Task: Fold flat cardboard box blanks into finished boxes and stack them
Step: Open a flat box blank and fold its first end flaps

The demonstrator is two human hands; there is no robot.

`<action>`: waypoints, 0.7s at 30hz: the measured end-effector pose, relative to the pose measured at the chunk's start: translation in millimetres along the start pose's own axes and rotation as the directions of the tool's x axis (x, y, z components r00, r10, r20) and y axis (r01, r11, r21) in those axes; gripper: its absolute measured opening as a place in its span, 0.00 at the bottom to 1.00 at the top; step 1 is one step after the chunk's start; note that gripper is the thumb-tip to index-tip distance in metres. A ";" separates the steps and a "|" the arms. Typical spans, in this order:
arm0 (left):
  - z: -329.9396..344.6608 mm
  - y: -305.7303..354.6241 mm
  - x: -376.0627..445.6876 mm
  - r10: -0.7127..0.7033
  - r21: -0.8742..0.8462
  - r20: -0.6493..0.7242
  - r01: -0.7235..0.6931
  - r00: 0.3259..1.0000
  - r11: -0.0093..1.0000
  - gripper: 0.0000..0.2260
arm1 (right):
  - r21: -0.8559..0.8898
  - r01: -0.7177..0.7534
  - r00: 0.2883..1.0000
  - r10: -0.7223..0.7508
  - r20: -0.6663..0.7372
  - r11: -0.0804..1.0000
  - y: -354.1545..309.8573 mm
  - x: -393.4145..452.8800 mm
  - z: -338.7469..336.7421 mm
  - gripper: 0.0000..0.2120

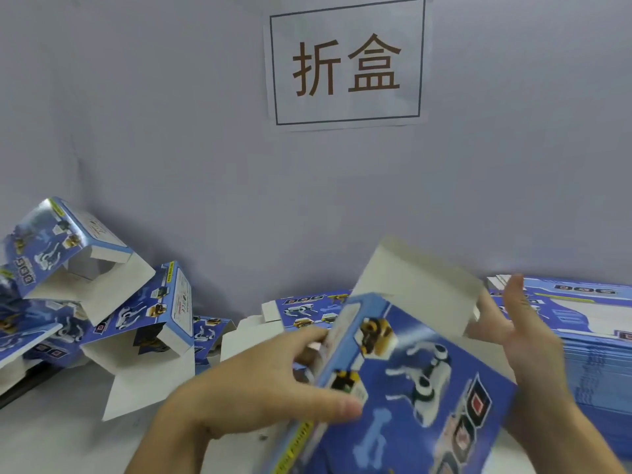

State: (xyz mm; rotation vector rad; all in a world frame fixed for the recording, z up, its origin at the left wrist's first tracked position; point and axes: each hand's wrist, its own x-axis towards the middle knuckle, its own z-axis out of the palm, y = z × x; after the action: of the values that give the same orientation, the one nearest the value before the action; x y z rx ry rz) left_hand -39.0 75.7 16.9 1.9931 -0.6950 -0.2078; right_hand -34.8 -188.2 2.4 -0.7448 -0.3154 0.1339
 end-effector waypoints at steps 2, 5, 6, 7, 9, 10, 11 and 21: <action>-24.4 -21.2 4.2 0.090 -0.174 -0.368 -0.164 0.926 0.971 0.16 | -0.037 0.057 0.998 -0.057 -0.024 0.998 -2.2 3.8 -15.0 0.18; -60.4 -51.1 0.7 -0.118 -0.333 -0.782 -0.250 0.613 0.909 0.08 | -0.385 0.101 0.969 -0.178 -0.172 0.918 6.9 20.8 -25.5 0.25; -64.8 -55.2 0.7 -0.101 -0.240 -0.810 -0.171 0.577 0.955 0.11 | -0.428 0.095 0.969 -0.183 -0.169 0.899 8.2 23.8 -23.0 0.26; -65.9 -55.7 4.6 -0.067 -0.127 -0.833 -0.072 0.549 0.989 0.15 | -0.463 0.091 0.971 -0.182 -0.155 0.882 12.4 25.3 -22.3 0.26; -54.4 -46.7 5.9 0.024 0.011 -0.828 -0.026 0.561 1.000 0.22 | -0.539 0.036 0.968 -0.164 -0.192 0.842 21.9 25.9 -13.1 0.23; -42.8 -40.6 7.9 0.049 0.050 -0.790 -0.016 0.611 0.999 0.28 | -0.589 0.012 0.964 -0.166 -0.207 0.808 25.7 26.9 -9.1 0.19; -31.0 -39.9 12.2 0.079 0.165 -0.720 0.059 0.690 0.985 0.36 | -0.641 -0.001 0.964 -0.171 -0.205 0.768 28.7 28.3 -6.3 0.16; 10.0 -40.8 38.1 -0.039 0.676 -0.444 0.363 0.895 0.641 0.20 | -0.853 -0.210 0.970 -0.010 -0.245 0.477 49.2 36.0 -8.8 0.12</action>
State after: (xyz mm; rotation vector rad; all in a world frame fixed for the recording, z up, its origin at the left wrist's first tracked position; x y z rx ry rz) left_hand 3.8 61.8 -17.5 2.8058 -0.2810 0.4275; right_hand 1.7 -149.7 -28.9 -1.8251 -0.0992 -0.0182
